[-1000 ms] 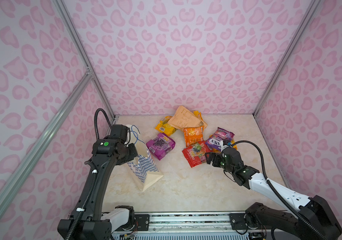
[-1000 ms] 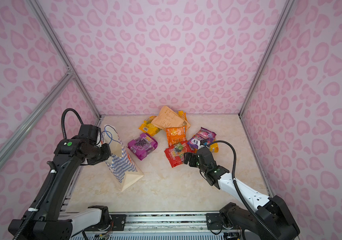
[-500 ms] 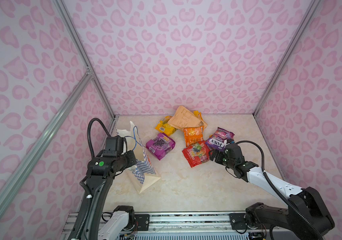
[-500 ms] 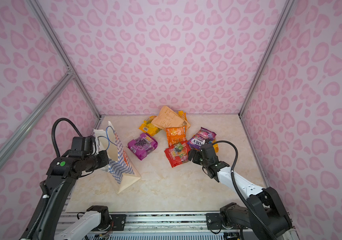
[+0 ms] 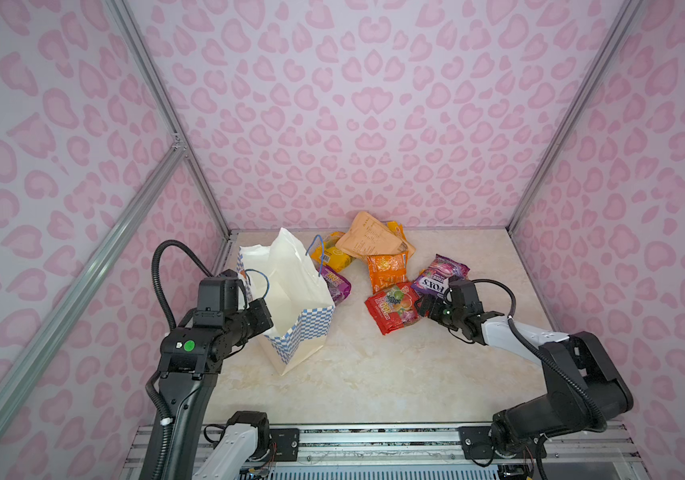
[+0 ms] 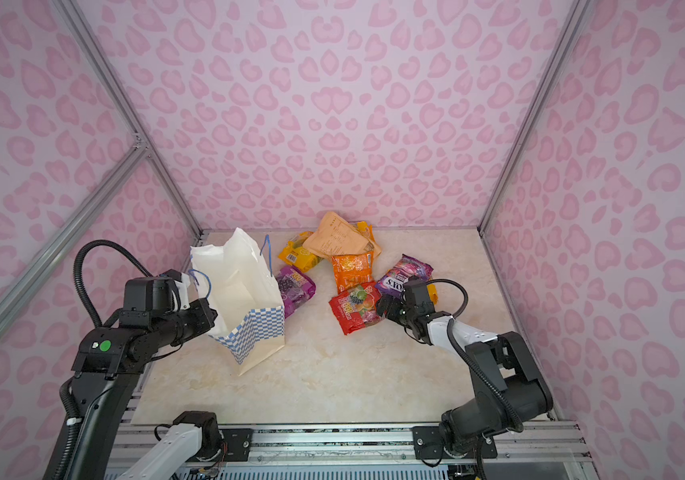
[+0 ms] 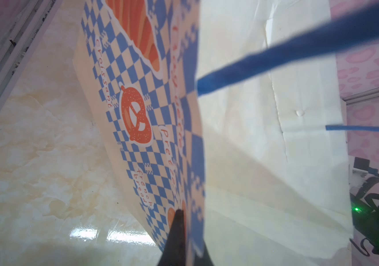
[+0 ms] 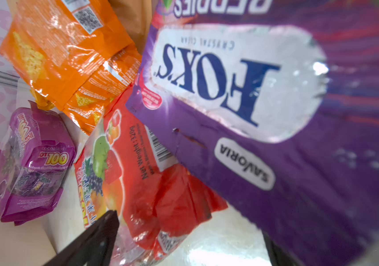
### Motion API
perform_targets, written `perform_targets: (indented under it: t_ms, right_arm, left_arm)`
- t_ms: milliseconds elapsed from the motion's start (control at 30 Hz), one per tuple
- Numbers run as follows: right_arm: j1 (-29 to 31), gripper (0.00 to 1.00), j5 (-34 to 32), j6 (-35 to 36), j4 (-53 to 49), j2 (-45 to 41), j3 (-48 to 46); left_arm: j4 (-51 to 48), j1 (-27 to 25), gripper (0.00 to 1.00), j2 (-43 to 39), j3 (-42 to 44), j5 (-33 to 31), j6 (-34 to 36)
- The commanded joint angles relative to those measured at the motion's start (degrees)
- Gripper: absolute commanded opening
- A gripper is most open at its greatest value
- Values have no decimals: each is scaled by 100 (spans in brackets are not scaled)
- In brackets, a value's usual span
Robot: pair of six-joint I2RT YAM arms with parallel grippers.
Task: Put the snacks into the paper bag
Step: 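Grasp the red 100 candy bag with the right gripper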
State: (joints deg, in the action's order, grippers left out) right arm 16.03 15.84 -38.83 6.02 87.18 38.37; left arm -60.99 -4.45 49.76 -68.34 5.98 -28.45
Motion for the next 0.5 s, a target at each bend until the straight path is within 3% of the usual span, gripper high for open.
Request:
perform_targets:
  t_ms: [0, 300, 467]
  right_arm:
    - [-45, 99, 348, 24, 438, 196, 21]
    - [19, 86, 1149, -515, 1502, 974, 22]
    - [247, 82, 1237, -730, 1904, 1256, 81]
  left_arm:
    - [263, 5, 3, -48, -57, -130, 88]
    - [526, 5, 3, -170, 216, -112, 380]
    - [758, 5, 3, -299, 294, -52, 410]
